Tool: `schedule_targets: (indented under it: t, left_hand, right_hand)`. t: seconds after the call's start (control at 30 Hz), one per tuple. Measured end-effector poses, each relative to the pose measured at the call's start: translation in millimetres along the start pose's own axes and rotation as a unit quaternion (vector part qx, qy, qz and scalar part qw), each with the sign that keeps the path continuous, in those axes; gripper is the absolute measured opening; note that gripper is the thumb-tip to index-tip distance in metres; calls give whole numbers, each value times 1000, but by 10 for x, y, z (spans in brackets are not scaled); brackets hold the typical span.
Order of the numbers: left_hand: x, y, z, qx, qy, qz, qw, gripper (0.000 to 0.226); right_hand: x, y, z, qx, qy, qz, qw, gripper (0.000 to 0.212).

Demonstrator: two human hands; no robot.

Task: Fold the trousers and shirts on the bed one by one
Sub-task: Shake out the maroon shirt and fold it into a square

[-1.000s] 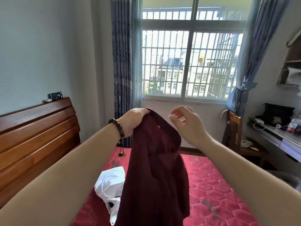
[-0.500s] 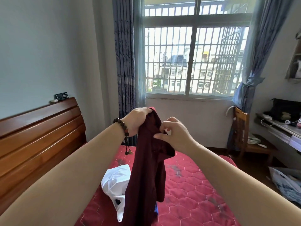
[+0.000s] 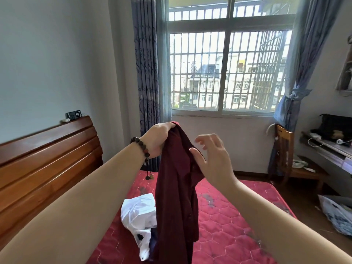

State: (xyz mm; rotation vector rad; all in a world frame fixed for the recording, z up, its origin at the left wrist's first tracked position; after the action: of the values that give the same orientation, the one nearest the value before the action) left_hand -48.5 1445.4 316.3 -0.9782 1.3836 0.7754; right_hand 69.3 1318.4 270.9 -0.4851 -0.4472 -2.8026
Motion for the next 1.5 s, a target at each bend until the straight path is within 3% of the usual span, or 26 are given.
schedule_targets:
  t: [0.1, 0.13, 0.23, 0.27, 0.33, 0.43, 0.53, 0.63, 0.7, 0.77, 0.83, 0.9, 0.97, 1.03, 1.1, 1.2, 1.27, 1.33, 1.5]
  left_hand:
    - [7, -3, 2, 17, 4, 3, 1000, 31]
    - [3, -9, 1, 21, -2, 3, 1000, 31]
    - [-35, -9, 8, 35, -41, 10, 999, 31]
    - [-56, 14, 19, 34, -61, 27, 997, 30]
    - [-101, 84, 28, 29, -95, 74, 992, 27]
    - [-164, 214, 39, 46, -137, 169, 975, 21]
    - [-193, 339, 7, 125, -166, 251, 945, 53]
    - [-162, 466, 23, 247, -102, 209, 941, 73]
    - [-141, 528, 19, 307, -76, 175, 932, 62]
    - [-139, 560, 11, 312, -97, 186, 927, 50]
    - [-129, 580, 32, 277, -122, 190, 934, 46]
    - [-134, 610, 97, 201, -163, 168, 951, 41]
    - [-142, 629, 148, 118, -223, 148, 956, 29]
    - [-156, 615, 170, 39, -277, 141, 950, 8]
    - [-159, 565, 186, -29, -326, 131, 936, 20]
    - [-149, 474, 193, -107, -363, 122, 918, 17]
    - [-127, 409, 185, -117, -370, 140, 911, 21]
    - [-117, 372, 151, -105, -387, 175, 899, 27]
    - [-67, 412, 116, 22, -396, 354, 847, 19]
  right_hand:
    - [-326, -94, 79, 149, -124, -41, 980, 59]
    - [-395, -125, 80, 193, -147, -41, 969, 59]
    - [-485, -129, 123, 240, -165, -39, 956, 6]
    - [-508, -109, 159, 243, -167, -49, 954, 20]
    - [-547, -47, 238, 231, -199, -22, 952, 27]
    - [-546, 63, 386, 183, -334, 151, 912, 25]
    - [-555, 136, 523, 177, -383, 173, 890, 21]
    - [-531, 176, 614, 184, -398, 155, 885, 20]
    - [-529, 194, 642, 187, -461, 198, 844, 20]
    - [-512, 233, 671, 242, -492, 269, 792, 17]
    - [-467, 310, 711, 339, -464, 339, 744, 19]
    - [-460, 383, 730, 401, -424, 375, 720, 27]
    - [-497, 407, 741, 399, -391, 375, 740, 36]
    - [-523, 372, 747, 356, -366, 351, 785, 26]
    - [-529, 330, 760, 285, -347, 325, 832, 11]
    - [-558, 318, 795, 168, -301, 254, 904, 19]
    - [-546, 331, 798, 127, -291, 250, 915, 23]
    - [-550, 356, 794, 124, -304, 280, 902, 25]
    - [-664, 530, 800, 98, -312, 236, 915, 26]
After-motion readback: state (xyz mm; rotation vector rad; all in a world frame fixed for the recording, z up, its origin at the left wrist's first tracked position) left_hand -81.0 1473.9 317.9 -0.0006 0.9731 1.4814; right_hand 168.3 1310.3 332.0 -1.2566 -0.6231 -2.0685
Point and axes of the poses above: each hand's wrist, its own z-axis towards the middle knuckle, its own y-axis out of the back of the hand, x = y × z, the point moved 3 cm from there along z, towards the middle knuckle, and after that the axes turned 11 degrees about -x, right-handed, at the moved point
